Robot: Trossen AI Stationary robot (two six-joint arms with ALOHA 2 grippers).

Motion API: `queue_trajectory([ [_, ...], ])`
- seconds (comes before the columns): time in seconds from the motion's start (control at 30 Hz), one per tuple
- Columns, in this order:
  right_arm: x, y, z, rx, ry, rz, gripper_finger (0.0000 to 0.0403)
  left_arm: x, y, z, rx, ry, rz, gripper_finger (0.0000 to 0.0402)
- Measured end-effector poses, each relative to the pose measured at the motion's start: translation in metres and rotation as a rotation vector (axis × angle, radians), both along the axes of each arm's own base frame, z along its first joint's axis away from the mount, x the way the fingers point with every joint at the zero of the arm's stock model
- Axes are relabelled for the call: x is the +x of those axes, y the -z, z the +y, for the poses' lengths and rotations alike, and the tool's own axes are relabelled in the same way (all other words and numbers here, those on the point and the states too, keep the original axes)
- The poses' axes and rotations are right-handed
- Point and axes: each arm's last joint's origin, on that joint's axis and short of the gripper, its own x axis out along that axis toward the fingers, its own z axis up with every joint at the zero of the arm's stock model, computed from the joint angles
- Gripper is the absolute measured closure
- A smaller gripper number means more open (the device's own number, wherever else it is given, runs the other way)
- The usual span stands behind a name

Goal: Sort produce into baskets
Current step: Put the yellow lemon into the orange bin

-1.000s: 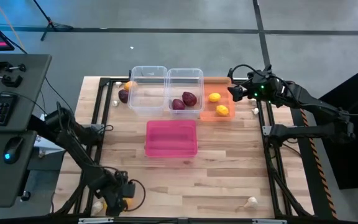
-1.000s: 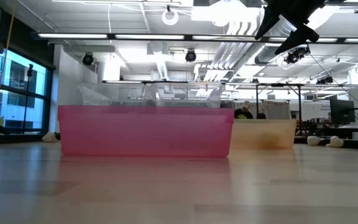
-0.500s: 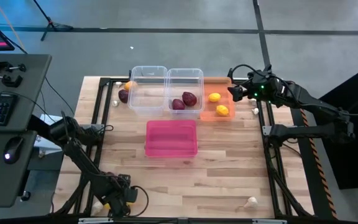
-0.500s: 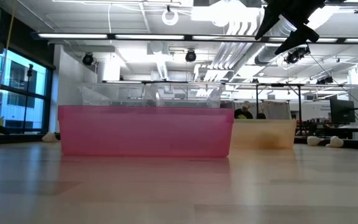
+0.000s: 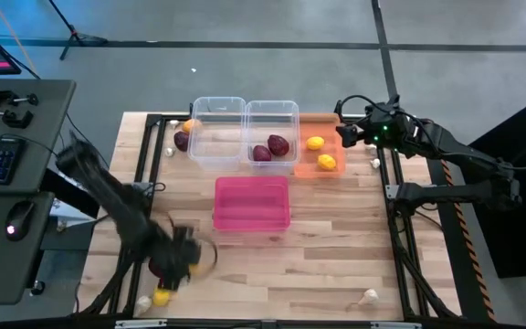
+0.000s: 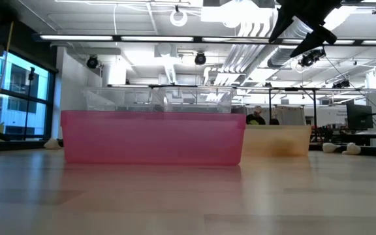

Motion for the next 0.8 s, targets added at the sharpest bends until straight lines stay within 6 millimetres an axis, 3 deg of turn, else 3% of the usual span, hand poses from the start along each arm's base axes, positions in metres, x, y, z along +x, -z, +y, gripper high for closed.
queue_trajectory([
  [0.17, -0.001, 0.000, -0.001, 0.021, 0.063, -0.038, 0.0018, 0.007, -0.080, 0.077, 0.303, -0.159, -0.470, 0.0183],
  [0.3, -0.001, 0.000, -0.001, 0.035, 0.103, -0.066, 0.0018, 0.032, -0.112, 0.134, 0.495, -0.300, -0.641, 0.0183],
  [0.43, -0.001, -0.003, -0.003, 0.016, 0.179, -0.114, 0.0018, 0.080, -0.108, 0.179, 0.561, -0.313, -0.730, 0.0181],
  [0.57, 0.005, -0.012, -0.005, -0.030, 0.179, -0.223, 0.0018, 0.134, -0.082, 0.212, 0.568, -0.288, -0.807, 0.0178],
  [0.8, 0.014, -0.035, -0.008, -0.148, 0.074, -0.416, 0.0018, 0.205, -0.043, 0.234, 0.593, -0.281, -1.067, 0.0176],
])
